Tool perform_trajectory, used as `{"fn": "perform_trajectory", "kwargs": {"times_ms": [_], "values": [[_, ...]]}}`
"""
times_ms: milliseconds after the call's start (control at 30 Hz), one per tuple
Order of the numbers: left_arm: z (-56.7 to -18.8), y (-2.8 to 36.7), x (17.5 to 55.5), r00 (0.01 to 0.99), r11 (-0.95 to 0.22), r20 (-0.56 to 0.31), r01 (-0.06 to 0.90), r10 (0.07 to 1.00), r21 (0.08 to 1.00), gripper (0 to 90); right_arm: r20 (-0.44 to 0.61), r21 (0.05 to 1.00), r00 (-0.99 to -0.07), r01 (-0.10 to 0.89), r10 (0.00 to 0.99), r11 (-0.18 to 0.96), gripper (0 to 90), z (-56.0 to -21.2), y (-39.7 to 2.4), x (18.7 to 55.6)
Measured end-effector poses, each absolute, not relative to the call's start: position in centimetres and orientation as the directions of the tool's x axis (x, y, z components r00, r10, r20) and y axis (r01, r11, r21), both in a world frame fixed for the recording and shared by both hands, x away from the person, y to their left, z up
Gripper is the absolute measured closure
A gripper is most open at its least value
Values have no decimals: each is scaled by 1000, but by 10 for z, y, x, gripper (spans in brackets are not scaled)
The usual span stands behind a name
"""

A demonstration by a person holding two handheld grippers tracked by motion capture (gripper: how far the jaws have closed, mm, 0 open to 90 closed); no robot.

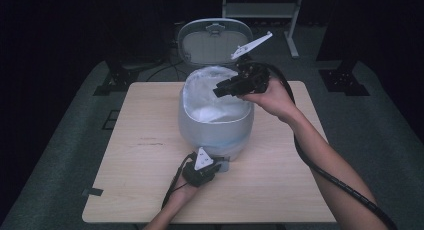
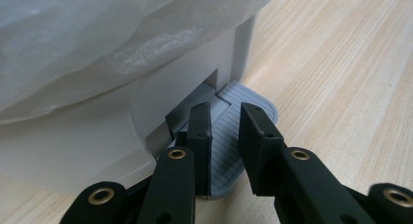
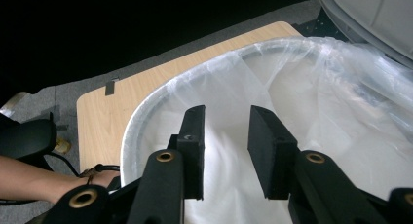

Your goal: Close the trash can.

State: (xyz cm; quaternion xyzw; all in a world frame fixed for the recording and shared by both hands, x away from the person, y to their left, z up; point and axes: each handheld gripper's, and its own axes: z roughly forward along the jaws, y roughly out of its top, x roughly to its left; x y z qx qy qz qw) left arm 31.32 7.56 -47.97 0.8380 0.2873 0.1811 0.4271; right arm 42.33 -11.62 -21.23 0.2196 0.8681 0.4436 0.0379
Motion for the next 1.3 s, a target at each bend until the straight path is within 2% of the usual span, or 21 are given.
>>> {"fn": "perform_trajectory", "kwargs": {"times_ms": [500, 1300], "values": [[-480, 76, 313, 770, -468, 56, 327, 636, 821, 751, 131, 796, -905, 339, 404, 501, 658, -212, -124, 416], [-480, 76, 313, 770, -464, 55, 325, 636, 824, 749, 132, 823, -892, 341, 431, 454, 600, -215, -179, 393]]}}
